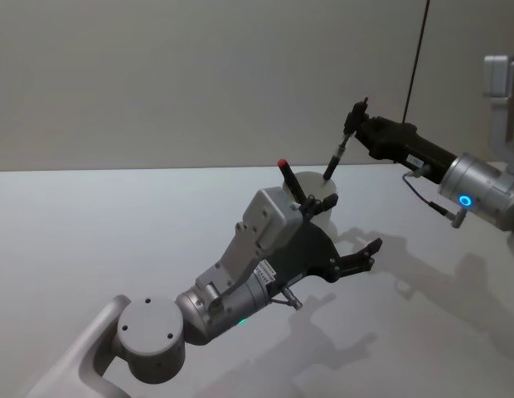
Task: Place the pen into the pen holder.
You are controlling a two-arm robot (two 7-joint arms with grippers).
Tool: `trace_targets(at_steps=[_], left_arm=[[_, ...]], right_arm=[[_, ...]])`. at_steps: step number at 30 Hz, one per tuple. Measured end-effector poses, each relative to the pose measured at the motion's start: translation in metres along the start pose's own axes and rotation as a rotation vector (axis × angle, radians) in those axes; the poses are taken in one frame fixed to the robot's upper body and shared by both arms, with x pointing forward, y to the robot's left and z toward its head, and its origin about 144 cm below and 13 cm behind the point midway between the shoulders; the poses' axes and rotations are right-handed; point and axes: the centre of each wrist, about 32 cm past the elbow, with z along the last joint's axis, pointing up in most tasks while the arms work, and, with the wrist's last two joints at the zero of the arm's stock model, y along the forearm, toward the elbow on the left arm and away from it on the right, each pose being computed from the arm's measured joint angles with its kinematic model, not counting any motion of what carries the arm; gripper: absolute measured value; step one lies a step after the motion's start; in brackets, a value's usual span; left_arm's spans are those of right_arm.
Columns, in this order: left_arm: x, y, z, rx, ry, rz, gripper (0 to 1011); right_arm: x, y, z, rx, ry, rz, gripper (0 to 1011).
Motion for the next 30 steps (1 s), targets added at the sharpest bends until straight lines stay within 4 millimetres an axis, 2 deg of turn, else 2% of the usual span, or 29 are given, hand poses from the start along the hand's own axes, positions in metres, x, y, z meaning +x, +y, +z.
trace_targets(at_steps=[16, 30], left_arm=[[0.000, 0.000, 0.000, 0.000, 0.000, 0.000, 1003], [0.000, 0.000, 0.000, 0.000, 0.000, 0.000, 1003]], right_arm=[[0.013, 0.017, -0.009, -0.007, 0.026, 0.001, 132], [0.016, 0.030, -0.019, -0.012, 0.023, -0.018, 132]])
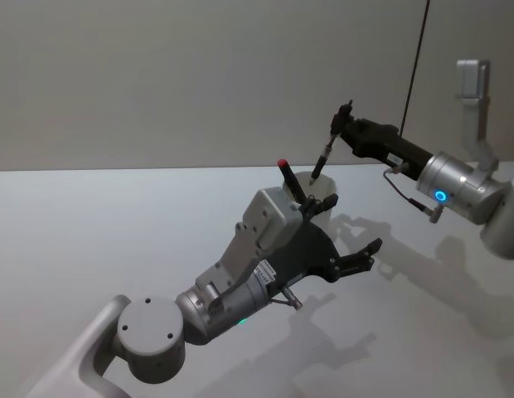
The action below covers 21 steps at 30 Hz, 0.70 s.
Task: Place the pen into the pen holder.
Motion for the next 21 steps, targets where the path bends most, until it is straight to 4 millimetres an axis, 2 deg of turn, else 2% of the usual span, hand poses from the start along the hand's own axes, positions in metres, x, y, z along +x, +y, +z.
trace_targets(at_steps=[12, 17, 18, 21], left_arm=[[0.000, 0.000, 0.000, 0.000, 0.000, 0.000, 1003], [0.000, 0.000, 0.000, 0.000, 0.000, 0.000, 1002], [0.000, 0.000, 0.000, 0.000, 0.000, 0.000, 1002], [0.000, 0.000, 0.000, 0.000, 0.000, 0.000, 1002]], right_arm=[[-0.004, 0.008, -0.008, -0.019, -0.026, -0.001, 151], [-0.006, 0.011, -0.010, -0.030, -0.038, 0.004, 329], [-0.006, 0.011, -0.010, -0.030, -0.038, 0.004, 329], [-0.007, 0.012, -0.011, -0.034, -0.042, 0.004, 429]])
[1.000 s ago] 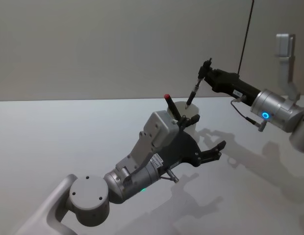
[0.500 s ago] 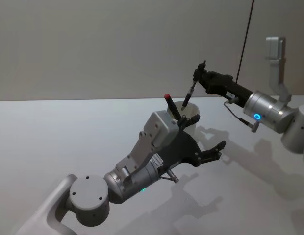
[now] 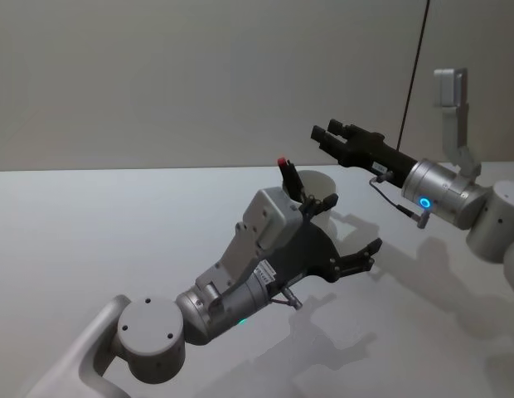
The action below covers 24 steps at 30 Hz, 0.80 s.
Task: Place the pen into the pen holder.
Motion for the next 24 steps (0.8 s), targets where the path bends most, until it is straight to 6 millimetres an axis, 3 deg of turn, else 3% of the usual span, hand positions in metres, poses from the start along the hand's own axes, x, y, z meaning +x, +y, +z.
trace_targets(at_steps=[9, 16, 19, 24], left_arm=[[0.0000, 0.0000, 0.0000, 0.000, 0.000, 0.000, 1003], [0.0000, 0.0000, 0.0000, 0.000, 0.000, 0.000, 1003], [0.0000, 0.0000, 0.0000, 0.000, 0.000, 0.000, 1003], [0.0000, 0.0000, 0.0000, 0.000, 0.000, 0.000, 1003]], right_arm=[[-0.0020, 0.0007, -0.0020, -0.005, -0.005, 0.000, 748], [-0.0031, 0.0012, -0.0030, -0.008, -0.007, 0.000, 942], [-0.0034, 0.0013, -0.0032, -0.008, -0.008, 0.001, 998], [-0.0038, 0.0016, -0.0034, -0.009, -0.009, 0.001, 1002]])
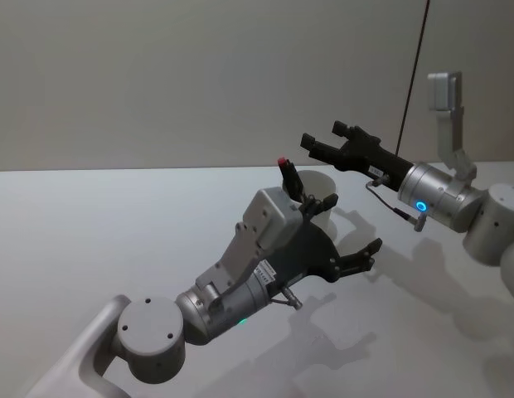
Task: Place the pen into the pen holder.
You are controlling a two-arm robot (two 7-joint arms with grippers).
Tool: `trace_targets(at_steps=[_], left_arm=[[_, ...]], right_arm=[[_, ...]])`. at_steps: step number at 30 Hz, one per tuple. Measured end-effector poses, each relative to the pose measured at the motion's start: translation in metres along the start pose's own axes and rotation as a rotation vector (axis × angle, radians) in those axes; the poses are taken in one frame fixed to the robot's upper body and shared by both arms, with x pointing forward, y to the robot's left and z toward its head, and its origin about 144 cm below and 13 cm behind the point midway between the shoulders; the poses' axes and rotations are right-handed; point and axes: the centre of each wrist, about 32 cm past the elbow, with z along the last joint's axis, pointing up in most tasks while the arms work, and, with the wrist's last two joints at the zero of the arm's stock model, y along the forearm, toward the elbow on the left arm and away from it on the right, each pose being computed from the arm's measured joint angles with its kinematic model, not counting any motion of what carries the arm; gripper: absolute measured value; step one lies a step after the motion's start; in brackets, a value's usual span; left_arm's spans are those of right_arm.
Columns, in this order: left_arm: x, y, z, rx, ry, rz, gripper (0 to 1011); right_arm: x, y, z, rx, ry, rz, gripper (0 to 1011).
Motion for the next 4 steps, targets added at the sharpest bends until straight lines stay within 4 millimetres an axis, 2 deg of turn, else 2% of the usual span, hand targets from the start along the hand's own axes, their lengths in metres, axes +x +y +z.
trace_targets(at_steps=[4], left_arm=[[0.0000, 0.0000, 0.0000, 0.000, 0.000, 0.000, 1003]], right_arm=[[-0.0001, 0.0001, -0.0001, -0.001, 0.000, 0.000, 1001]])
